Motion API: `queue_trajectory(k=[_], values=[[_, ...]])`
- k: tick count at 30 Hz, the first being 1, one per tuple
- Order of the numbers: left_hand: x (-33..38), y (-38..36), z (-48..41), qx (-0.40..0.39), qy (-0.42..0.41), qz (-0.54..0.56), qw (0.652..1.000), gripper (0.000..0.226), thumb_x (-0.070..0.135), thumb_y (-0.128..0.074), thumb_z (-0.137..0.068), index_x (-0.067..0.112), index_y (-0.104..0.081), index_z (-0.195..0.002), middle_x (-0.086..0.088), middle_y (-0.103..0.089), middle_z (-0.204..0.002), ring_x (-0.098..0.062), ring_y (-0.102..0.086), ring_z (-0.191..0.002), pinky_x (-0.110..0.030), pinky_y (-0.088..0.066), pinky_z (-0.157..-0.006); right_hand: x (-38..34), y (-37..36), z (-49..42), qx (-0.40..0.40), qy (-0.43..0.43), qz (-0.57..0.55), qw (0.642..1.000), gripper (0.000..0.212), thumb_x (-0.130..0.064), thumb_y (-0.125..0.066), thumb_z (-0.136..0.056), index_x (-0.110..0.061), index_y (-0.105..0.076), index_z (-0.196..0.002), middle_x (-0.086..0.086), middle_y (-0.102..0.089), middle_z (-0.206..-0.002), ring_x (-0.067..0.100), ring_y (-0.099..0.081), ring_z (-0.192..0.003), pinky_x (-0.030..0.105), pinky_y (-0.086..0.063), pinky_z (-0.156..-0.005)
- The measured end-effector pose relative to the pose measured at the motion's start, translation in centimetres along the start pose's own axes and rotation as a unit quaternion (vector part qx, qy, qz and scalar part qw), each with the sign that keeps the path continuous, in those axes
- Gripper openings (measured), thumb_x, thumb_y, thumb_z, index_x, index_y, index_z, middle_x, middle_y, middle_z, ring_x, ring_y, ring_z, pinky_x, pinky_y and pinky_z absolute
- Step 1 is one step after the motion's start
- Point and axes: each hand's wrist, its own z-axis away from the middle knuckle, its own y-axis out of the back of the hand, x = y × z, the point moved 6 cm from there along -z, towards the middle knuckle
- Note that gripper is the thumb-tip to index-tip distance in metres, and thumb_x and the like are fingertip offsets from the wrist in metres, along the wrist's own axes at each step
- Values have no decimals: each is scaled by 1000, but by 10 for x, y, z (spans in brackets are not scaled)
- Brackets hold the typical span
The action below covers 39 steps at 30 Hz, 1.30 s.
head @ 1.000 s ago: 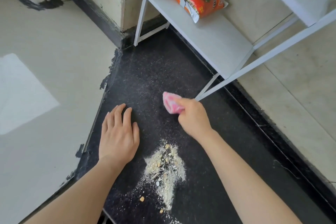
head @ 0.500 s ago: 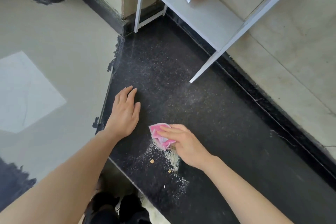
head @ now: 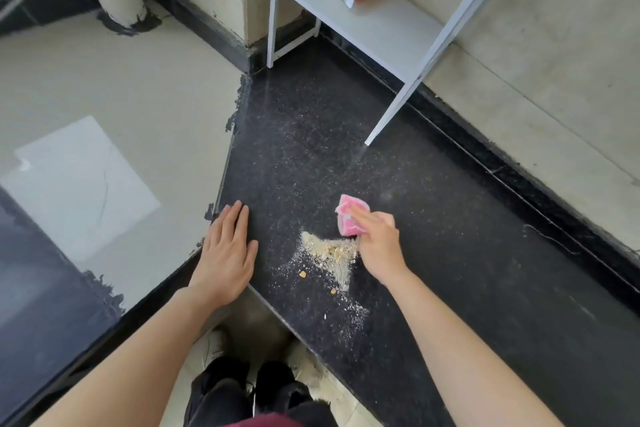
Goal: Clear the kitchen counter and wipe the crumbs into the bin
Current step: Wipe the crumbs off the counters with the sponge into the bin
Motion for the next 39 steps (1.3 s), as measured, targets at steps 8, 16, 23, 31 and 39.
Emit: queue_trajectory(k=[8,16,23,31,39], values=[[3,0,-1,-47,10,-25,999,62,35,-25,-100,10,0,-151,-6,4,-159,-23,8,-146,-37,3,-118,-13,10,51,-104,-31,-354,929,26,-8,-60,-91,-13,-67,-116,-2,-67,-119,12,-60,-116,25,-45,-100],[6,3,-4,-128,13,-108,986,64,38,-17,-101,6,10,-149,-10,14,-158,-27,12,-145,-39,3,-118,14,7,76,56,-177,12,982,59,8,-38,-88,-28,-53,-134,11,-47,-122,24,-43,-110,29,-32,-100],[-2,7,-7,-164,-41,-189,967,69,50,-11,-98,8,12,-149,-10,13,-158,-27,9,-146,-39,0,-117,-22,4,118,112,-164,-414,889,19,-11,-60,-92,-12,-70,-109,-14,-72,-97,-5,-65,-95,7,-47,-79],[-3,7,-7,-181,-71,-205,959,70,49,-8,-97,6,14,-147,-12,14,-158,-27,9,-146,-40,-1,-117,39,-7,207,350,-459,-235,782,26,-32,-51,-94,-34,-65,-115,11,-56,-115,27,-57,-92,33,-44,-83],[8,20,-9,-182,-98,-276,939,69,46,-9,-99,0,11,-147,-17,5,-158,-32,-2,-145,-40,-11,-117,-48,-86,142,359,-371,-402,756,26,-18,-56,-94,-29,-67,-115,-4,-57,-110,15,-57,-91,28,-42,-92]])
